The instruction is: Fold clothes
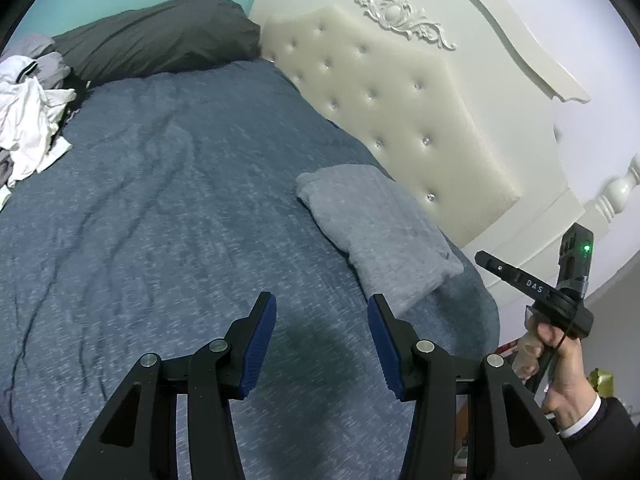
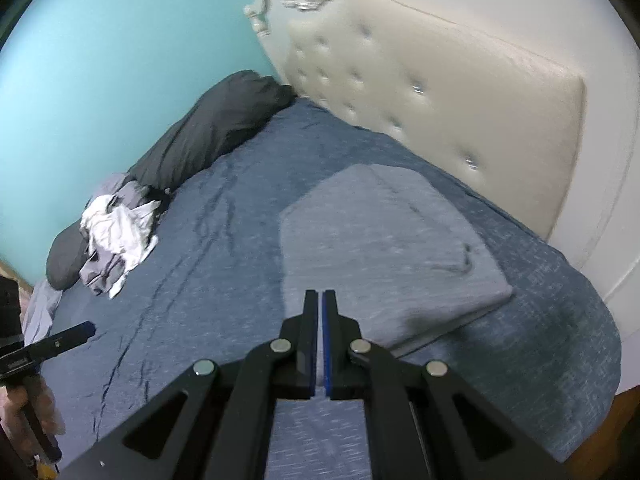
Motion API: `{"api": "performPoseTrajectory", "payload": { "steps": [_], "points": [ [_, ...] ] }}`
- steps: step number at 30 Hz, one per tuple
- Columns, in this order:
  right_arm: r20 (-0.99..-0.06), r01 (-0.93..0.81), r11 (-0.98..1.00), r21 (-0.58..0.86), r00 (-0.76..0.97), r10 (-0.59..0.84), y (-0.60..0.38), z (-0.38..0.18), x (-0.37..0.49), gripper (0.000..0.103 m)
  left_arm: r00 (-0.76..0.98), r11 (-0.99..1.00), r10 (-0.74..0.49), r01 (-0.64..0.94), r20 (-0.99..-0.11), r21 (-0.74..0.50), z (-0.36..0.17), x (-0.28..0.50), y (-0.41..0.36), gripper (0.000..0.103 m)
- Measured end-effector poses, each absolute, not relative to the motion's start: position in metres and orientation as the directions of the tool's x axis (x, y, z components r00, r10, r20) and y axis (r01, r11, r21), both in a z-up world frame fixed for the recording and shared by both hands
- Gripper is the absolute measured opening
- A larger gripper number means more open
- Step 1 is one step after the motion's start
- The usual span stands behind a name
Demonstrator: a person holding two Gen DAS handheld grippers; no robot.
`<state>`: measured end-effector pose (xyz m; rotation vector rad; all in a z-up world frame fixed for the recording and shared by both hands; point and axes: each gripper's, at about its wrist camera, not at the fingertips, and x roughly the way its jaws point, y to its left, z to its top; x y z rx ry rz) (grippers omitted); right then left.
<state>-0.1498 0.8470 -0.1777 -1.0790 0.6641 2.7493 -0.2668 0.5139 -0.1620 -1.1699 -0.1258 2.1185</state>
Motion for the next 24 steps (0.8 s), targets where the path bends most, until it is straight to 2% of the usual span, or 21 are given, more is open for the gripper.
{"api": "performPoseTrajectory", "payload": {
  "steps": [24],
  "points": [
    [-0.622, -0.022, -0.940, 0.341, -0.755, -0.207, 0.677, -0.116, -0.161, 0.001, -0.474, -0.824, 0.549, -0.448, -0.689, -0.348, -0.121, -0.246, 0.387, 0.052]
  ]
}}
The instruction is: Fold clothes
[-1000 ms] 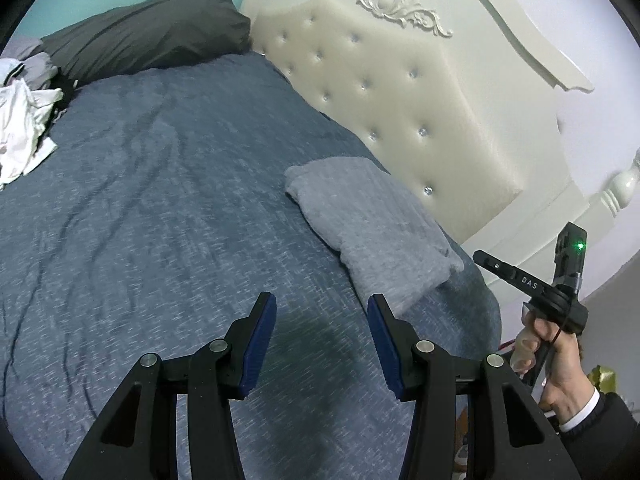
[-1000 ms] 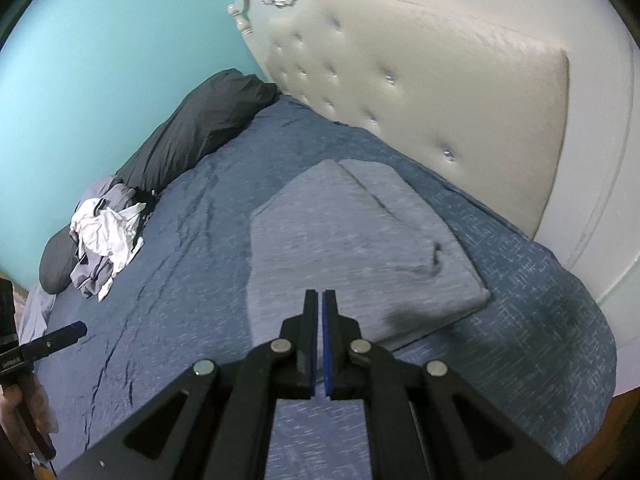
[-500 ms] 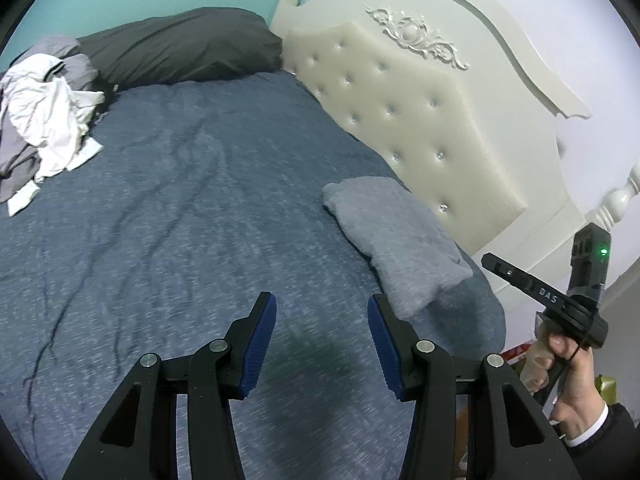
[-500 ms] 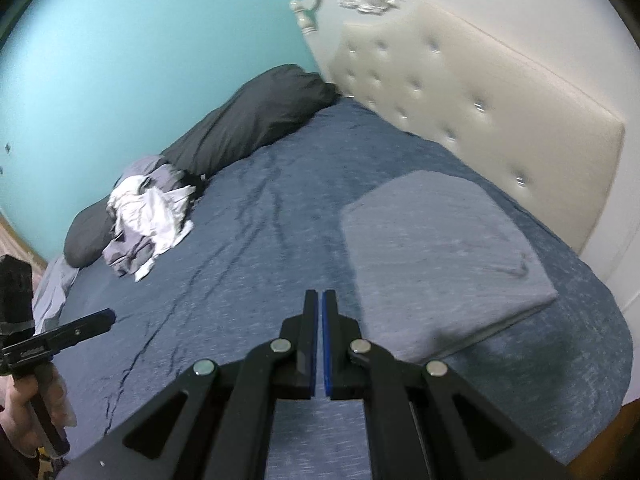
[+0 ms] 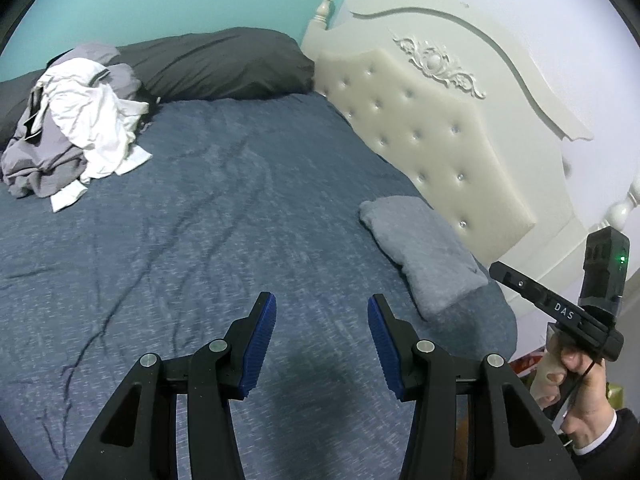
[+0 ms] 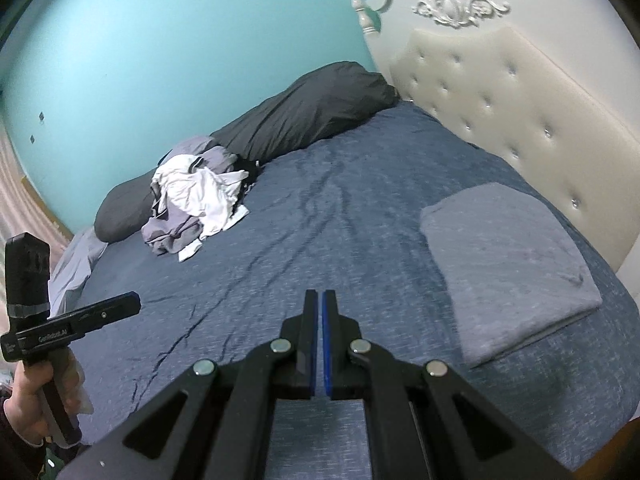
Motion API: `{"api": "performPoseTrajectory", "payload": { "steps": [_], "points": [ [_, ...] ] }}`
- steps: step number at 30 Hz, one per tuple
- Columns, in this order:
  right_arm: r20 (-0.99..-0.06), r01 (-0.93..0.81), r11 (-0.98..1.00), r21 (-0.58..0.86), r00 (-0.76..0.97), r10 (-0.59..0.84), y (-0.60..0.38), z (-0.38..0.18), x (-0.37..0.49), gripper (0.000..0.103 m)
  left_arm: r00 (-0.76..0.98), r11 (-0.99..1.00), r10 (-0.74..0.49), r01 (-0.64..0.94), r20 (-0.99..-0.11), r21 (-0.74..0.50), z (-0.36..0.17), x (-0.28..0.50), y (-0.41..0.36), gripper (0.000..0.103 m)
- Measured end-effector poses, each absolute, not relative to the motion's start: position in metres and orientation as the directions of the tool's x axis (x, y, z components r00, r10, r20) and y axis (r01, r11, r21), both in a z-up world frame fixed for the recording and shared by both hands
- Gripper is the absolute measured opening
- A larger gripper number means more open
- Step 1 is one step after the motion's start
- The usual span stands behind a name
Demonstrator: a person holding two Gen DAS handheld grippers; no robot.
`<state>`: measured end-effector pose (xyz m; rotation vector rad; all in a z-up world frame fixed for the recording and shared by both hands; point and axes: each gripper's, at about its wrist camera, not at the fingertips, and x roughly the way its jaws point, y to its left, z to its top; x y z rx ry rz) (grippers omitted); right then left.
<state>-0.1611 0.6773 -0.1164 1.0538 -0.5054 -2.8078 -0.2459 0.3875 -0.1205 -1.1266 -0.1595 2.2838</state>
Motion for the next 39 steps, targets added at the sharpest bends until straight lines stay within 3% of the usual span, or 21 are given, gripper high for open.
{"api": "performPoseTrajectory", "payload": {
  "steps": [22, 39],
  "points": [
    [-0.595, 0.019, -0.943, 0.331, -0.772, -0.225, 0.600, -0.092, -0.123, 0.001, -0.516, -0.834, 0.541, -0.427, -0.664, -0.349, -0.103, -0.212, 0.314, 0.053],
    [-0.585, -0.042, -0.950, 0.308, -0.796, -0.154, 0.574, -0.083, -0.056, 0.002, -0.532, -0.831, 0.543, -0.450, -0.650, -0.325, -0.099, -0.166, 0.287, 0.068]
  ]
}}
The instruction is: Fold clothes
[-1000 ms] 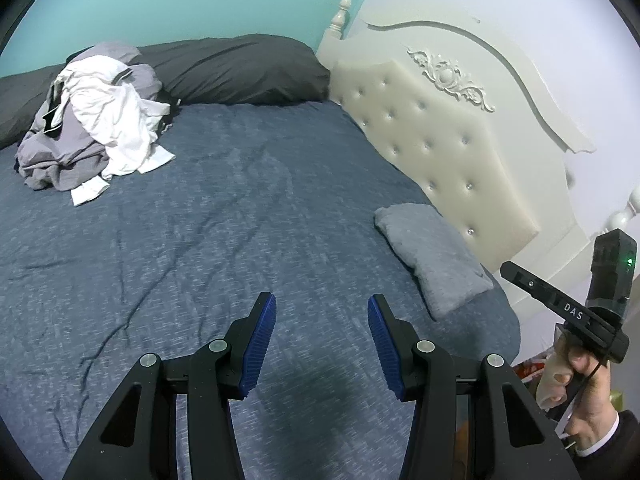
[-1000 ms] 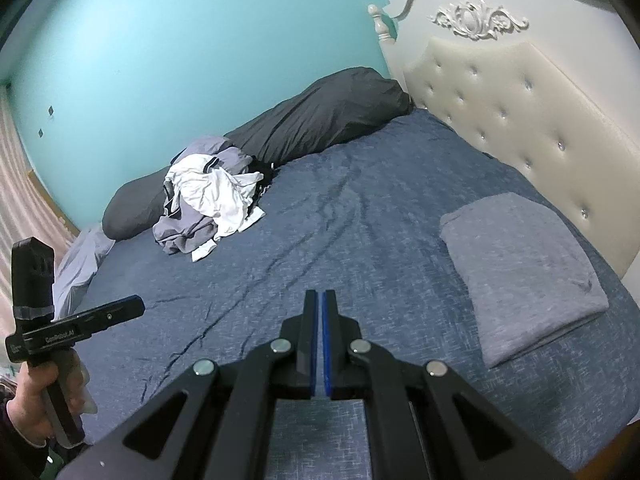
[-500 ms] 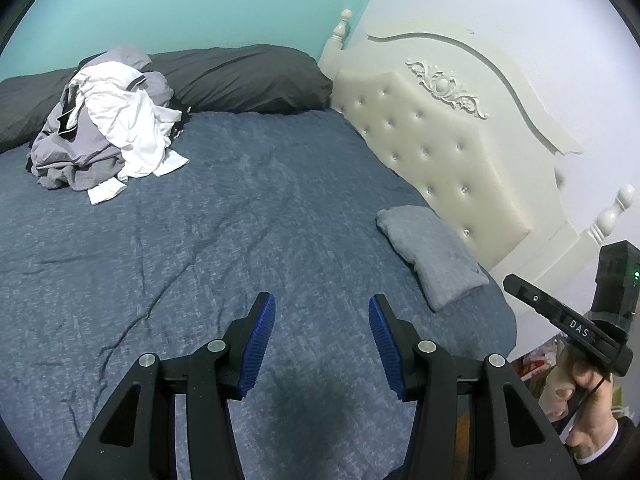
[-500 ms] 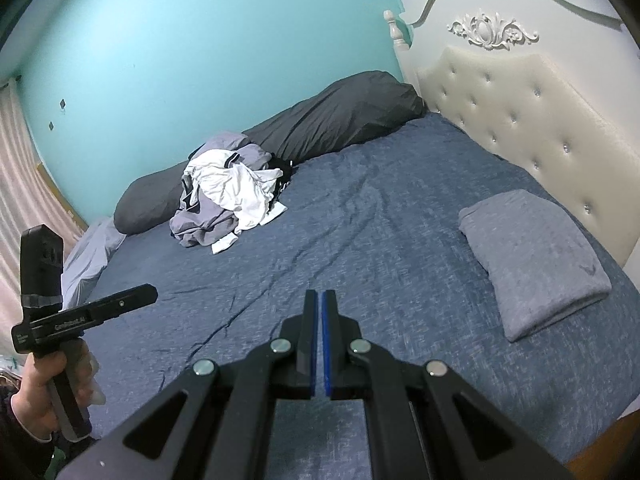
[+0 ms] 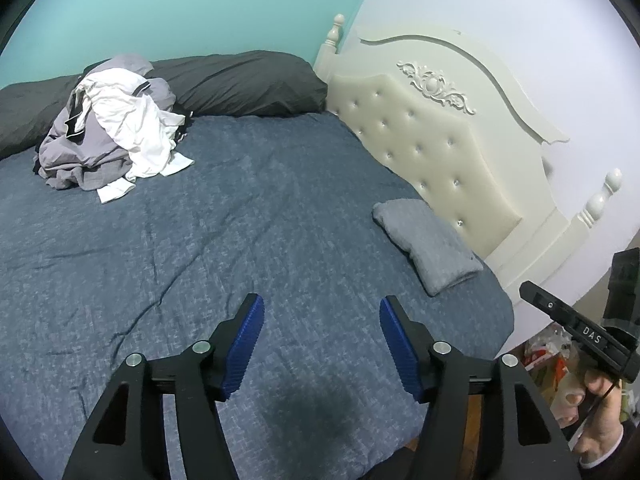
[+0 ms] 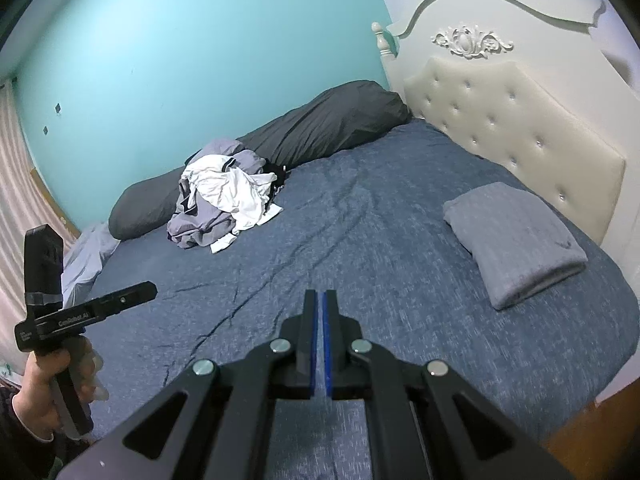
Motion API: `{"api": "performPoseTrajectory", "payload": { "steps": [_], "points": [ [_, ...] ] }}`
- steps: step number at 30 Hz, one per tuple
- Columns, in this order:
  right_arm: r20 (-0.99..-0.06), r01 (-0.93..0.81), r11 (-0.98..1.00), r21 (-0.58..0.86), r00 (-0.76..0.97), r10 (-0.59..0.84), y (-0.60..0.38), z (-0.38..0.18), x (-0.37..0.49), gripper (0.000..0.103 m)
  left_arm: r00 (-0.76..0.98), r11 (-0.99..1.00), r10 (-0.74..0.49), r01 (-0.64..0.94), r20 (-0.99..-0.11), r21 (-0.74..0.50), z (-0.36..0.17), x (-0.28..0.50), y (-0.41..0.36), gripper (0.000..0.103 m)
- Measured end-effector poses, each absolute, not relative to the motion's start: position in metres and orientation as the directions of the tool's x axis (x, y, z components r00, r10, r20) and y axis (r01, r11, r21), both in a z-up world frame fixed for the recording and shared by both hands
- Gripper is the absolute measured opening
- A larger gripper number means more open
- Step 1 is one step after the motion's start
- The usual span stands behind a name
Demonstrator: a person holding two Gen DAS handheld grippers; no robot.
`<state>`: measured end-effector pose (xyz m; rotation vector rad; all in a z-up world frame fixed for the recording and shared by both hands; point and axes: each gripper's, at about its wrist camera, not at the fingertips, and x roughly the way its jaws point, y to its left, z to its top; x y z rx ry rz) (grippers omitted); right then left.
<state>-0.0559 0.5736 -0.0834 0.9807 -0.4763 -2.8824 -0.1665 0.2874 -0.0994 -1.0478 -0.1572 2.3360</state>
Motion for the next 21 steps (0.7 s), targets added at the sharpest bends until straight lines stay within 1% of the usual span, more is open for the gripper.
{"api": "performPoseTrajectory", "payload": {
  "steps": [6, 7, 8, 9, 10, 11, 12, 19, 21],
  "points": [
    [-0.594, -0.077, -0.959, 0.273, -0.797, -0.105, 0.569, -0.085, -0.036, 0.004, -0.540, -0.839, 0.526, -0.454, -0.657, -0.299, -0.101, -0.153, 0.284, 0.072],
    [-0.598, -0.089, -0.960, 0.264, -0.796, -0.091, 0.569, -0.085, -0.033, 0.006, -0.543, -0.841, 0.524, -0.455, -0.656, -0.294, -0.101, -0.151, 0.284, 0.073],
    [-0.600, -0.101, -0.962, 0.255, -0.796, -0.076, 0.569, -0.085, -0.030, 0.013, -0.546, -0.841, 0.523, -0.456, -0.655, -0.291, -0.101, -0.148, 0.283, 0.074],
    [-0.599, -0.112, -0.962, 0.247, -0.798, -0.061, 0.569, -0.085, -0.027, 0.029, -0.547, -0.840, 0.523, -0.458, -0.654, -0.290, -0.101, -0.146, 0.283, 0.075],
    [-0.597, -0.119, -0.962, 0.247, -0.800, -0.055, 0.569, -0.086, -0.024, 0.036, -0.547, -0.840, 0.523, -0.458, -0.653, -0.289, -0.101, -0.144, 0.282, 0.076],
    [-0.594, -0.125, -0.960, 0.249, -0.803, -0.049, 0.570, -0.086, -0.020, 0.051, -0.548, -0.840, 0.523, -0.459, -0.652, -0.288, -0.101, -0.142, 0.282, 0.076],
    [-0.593, -0.130, -0.959, 0.252, -0.804, -0.047, 0.570, -0.087, -0.017, 0.056, -0.549, -0.840, 0.523, -0.460, -0.652, -0.286, -0.101, -0.141, 0.281, 0.077],
    [-0.594, -0.161, -0.962, 0.223, -0.804, -0.003, 0.566, -0.092, 0.000, 0.065, -0.562, -0.839, 0.524, -0.469, -0.640, -0.275, -0.099, -0.129, 0.281, 0.082],
    [-0.595, -0.169, -0.962, 0.216, -0.804, 0.008, 0.564, -0.093, 0.003, 0.071, -0.566, -0.839, 0.523, -0.473, -0.637, -0.269, -0.098, -0.125, 0.282, 0.084]
  ]
}}
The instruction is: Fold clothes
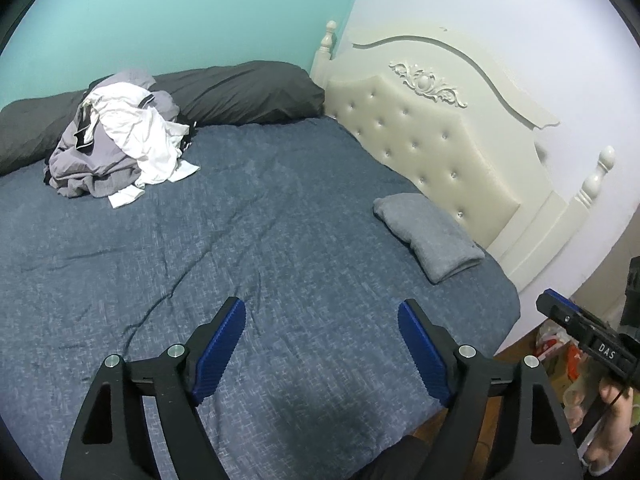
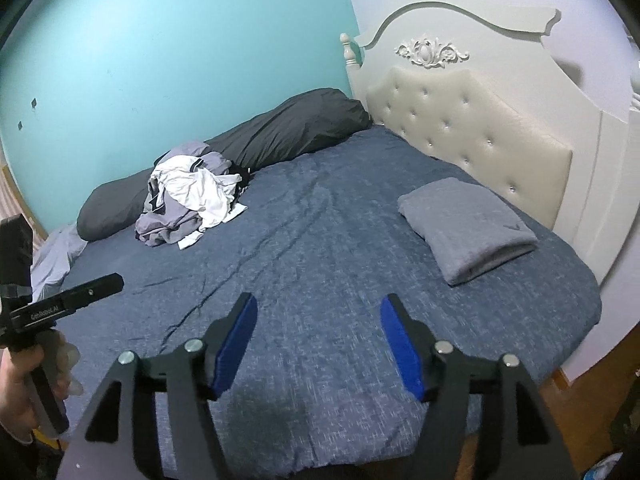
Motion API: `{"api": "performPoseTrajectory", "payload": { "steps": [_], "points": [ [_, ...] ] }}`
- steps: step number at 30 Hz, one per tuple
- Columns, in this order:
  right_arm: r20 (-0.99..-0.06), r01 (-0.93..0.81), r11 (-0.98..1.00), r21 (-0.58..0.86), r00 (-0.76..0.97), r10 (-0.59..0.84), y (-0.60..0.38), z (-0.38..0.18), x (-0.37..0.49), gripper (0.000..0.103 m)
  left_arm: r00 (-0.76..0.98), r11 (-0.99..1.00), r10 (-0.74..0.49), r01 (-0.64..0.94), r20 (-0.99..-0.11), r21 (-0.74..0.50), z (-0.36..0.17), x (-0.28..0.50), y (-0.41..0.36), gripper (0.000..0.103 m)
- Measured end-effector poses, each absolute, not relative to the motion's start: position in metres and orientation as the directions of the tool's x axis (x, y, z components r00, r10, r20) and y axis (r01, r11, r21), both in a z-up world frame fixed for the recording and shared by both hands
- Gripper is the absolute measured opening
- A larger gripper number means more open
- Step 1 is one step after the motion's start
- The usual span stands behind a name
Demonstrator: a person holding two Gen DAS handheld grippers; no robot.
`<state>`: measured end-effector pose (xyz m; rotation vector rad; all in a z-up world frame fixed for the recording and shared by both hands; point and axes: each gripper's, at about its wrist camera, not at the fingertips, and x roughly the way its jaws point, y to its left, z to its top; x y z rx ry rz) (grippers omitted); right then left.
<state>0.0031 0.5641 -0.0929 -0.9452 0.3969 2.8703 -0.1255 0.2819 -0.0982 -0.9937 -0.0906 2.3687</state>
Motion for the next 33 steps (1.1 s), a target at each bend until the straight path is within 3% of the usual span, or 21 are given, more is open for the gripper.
{"api": "performPoseTrajectory", "payload": {
  "steps": [4, 11, 33],
  "points": [
    [-0.596, -0.193, -0.961, 0.200, -0.802, 0.037, 0.560, -0.093, 0.011, 0.076, -0.574, -0.839, 0.524, -0.478, -0.629, -0.262, -0.097, -0.119, 0.282, 0.087],
    [-0.615, -0.215, -0.958, 0.188, -0.787, 0.056, 0.555, -0.098, 0.019, 0.082, -0.596, -0.846, 0.509, -0.480, -0.621, -0.233, -0.094, -0.108, 0.282, 0.103],
    [-0.587, -0.220, -0.965, 0.145, -0.804, 0.096, 0.540, -0.090, 0.038, 0.085, -0.652, -0.878, 0.443, -0.454, -0.615, -0.151, -0.089, -0.090, 0.282, 0.103]
  ]
}}
